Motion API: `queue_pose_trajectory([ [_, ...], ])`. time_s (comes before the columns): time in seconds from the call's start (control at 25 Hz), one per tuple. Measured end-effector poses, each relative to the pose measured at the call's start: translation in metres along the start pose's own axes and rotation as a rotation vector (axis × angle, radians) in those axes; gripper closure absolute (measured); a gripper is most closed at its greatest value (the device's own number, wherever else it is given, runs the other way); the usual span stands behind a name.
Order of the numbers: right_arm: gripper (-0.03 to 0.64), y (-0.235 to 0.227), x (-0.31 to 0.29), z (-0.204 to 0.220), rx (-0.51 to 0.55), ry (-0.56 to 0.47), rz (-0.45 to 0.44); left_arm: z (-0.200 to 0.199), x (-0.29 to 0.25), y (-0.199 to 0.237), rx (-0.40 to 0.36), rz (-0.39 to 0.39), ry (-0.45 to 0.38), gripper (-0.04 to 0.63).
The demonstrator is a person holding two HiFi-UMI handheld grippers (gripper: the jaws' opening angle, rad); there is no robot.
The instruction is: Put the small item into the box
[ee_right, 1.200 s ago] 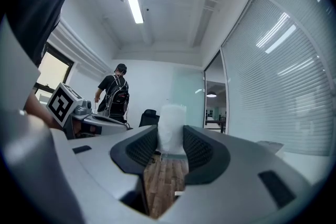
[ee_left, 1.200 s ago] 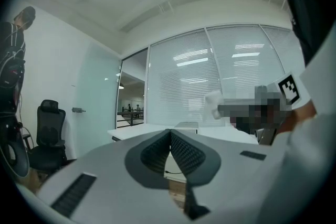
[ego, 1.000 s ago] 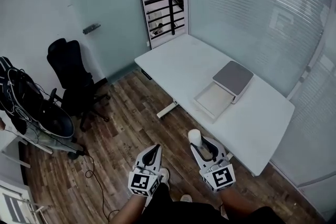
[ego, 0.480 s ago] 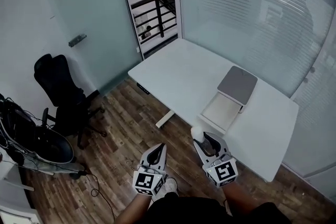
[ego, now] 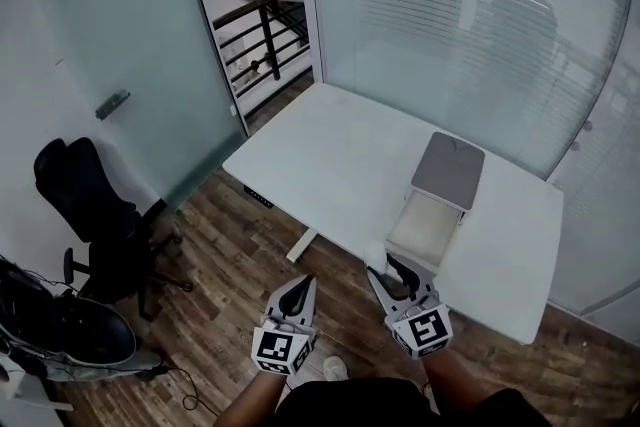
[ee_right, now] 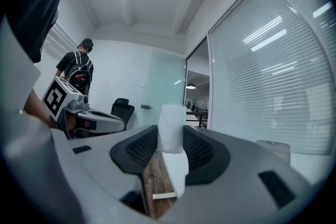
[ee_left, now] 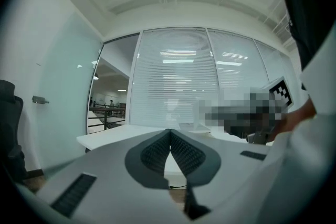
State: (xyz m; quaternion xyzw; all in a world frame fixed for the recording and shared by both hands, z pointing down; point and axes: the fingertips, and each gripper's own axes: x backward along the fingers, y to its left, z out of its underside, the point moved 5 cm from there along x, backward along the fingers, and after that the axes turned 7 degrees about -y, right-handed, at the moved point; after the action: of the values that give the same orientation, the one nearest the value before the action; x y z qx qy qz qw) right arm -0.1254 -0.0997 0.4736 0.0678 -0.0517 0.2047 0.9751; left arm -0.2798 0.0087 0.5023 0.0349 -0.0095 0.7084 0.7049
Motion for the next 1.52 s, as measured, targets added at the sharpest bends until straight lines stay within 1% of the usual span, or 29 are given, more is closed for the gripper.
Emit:
queue_pose_trajectory([
  [0.24, 0.457, -0.027, -0.003, 0.002, 0.054, 0.027, 0.109, 0.009, -0.032, 0.014, 0.004, 0.077, 0.011, 0.583],
  [0.48, 0.457, -0.067, 0.007, 0.01, 0.017, 0.05, 0.217, 0.019, -0.071, 0.002, 0.034, 0.16, 0.026, 0.583],
  [0.64, 0.457, -0.095, 0.005, 0.012, 0.021, 0.066, 0.257, 0.018, -0.102, -0.004, 0.025, 0.194, 0.028, 0.583],
  [0.76, 0.456, -0.113, 0.001, 0.015, 0.028, 0.079, 0.271, 0.017, -0.127, -0.006, 0.023, 0.209, 0.029, 0.583],
  [0.88, 0.457, -0.131, 0.0, 0.026, 0.017, 0.097, 0.279, 0.019, -0.152, -0.013, 0.021, 0.229, 0.042, 0.583],
  [1.08, 0.457, -0.156, -0.005, 0.032, -0.005, 0.074, 0.296, 0.023, -0.186, -0.021, 0.01, 0.251, 0.051, 0.583],
  [1.32, 0.457, -0.175, -0.003, 0.034, 0.003, 0.088, 0.281, 0.018, -0.214, -0.035, -0.012, 0.273, 0.041, 0.583],
  [1.4, 0.457, -0.183, -0.002, 0.03, 0.006, 0.11, 0.279, 0.017, -0.221, -0.039, -0.024, 0.272, 0.049, 0.583],
  [1.52, 0.457, -0.191, -0.003, 0.033, -0.005, 0.133, 0.269, 0.02, -0.231, -0.031, -0.028, 0.242, 0.046, 0.583],
])
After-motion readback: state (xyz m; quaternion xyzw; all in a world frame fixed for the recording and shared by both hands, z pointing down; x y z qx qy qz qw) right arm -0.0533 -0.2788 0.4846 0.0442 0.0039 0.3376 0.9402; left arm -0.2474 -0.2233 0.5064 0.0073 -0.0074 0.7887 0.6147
